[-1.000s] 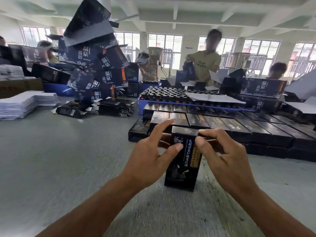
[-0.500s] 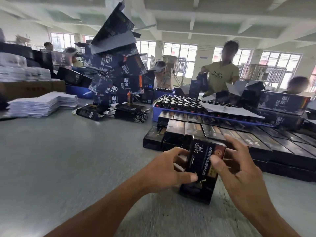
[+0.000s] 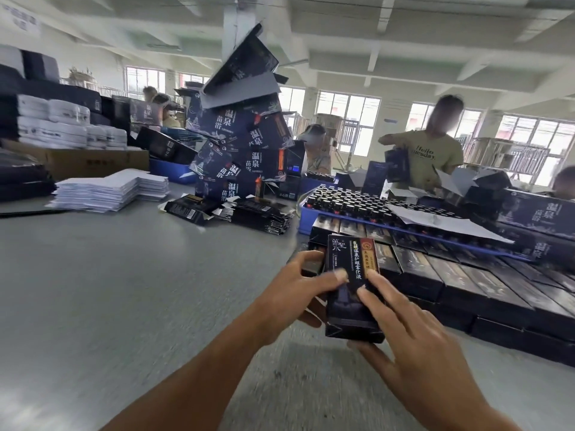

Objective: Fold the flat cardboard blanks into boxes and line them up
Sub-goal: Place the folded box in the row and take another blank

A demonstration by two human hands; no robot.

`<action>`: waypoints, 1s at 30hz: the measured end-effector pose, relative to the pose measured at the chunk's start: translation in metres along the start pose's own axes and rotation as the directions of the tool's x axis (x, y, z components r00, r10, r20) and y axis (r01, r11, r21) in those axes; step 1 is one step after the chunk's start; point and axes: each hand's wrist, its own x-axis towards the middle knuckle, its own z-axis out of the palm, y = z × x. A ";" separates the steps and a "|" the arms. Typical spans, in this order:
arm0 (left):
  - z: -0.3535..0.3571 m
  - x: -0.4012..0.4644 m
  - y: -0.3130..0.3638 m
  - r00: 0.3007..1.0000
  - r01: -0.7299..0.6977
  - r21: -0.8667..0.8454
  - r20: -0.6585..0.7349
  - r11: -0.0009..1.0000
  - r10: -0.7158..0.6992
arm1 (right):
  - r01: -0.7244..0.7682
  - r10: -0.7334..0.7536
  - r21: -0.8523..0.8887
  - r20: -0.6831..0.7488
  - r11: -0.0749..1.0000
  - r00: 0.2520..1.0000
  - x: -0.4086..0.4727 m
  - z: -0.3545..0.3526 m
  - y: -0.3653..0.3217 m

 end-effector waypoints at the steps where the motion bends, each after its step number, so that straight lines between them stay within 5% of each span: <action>1: -0.008 0.002 -0.001 0.998 0.001 -0.007 -0.067 1.000 -0.001 | 0.021 -0.021 -0.010 0.000 1.000 1.000 0.005 0.004 -0.003; 4: -0.042 0.009 -0.017 0.900 0.051 0.189 -0.434 0.981 0.036 | 0.053 -0.052 -0.031 0.033 0.998 0.998 0.023 0.023 -0.016; 7: -0.069 0.012 -0.041 0.785 0.333 0.537 -0.614 0.775 0.088 | 0.048 -0.043 -0.047 0.087 0.998 0.995 0.050 0.049 -0.030; 12: -0.070 0.022 -0.049 0.822 0.408 0.664 -0.566 0.626 0.066 | -0.054 0.072 -0.064 0.327 0.996 0.942 0.107 0.095 -0.031; 19: -0.072 0.024 -0.047 0.840 0.416 0.645 -0.543 0.641 0.001 | -0.132 0.193 -0.166 0.437 0.977 0.879 0.141 0.126 -0.009; 30: -0.072 0.024 -0.046 0.860 0.381 0.636 -0.510 0.672 -0.005 | -0.201 0.200 -0.044 0.438 0.979 0.877 0.133 0.128 -0.005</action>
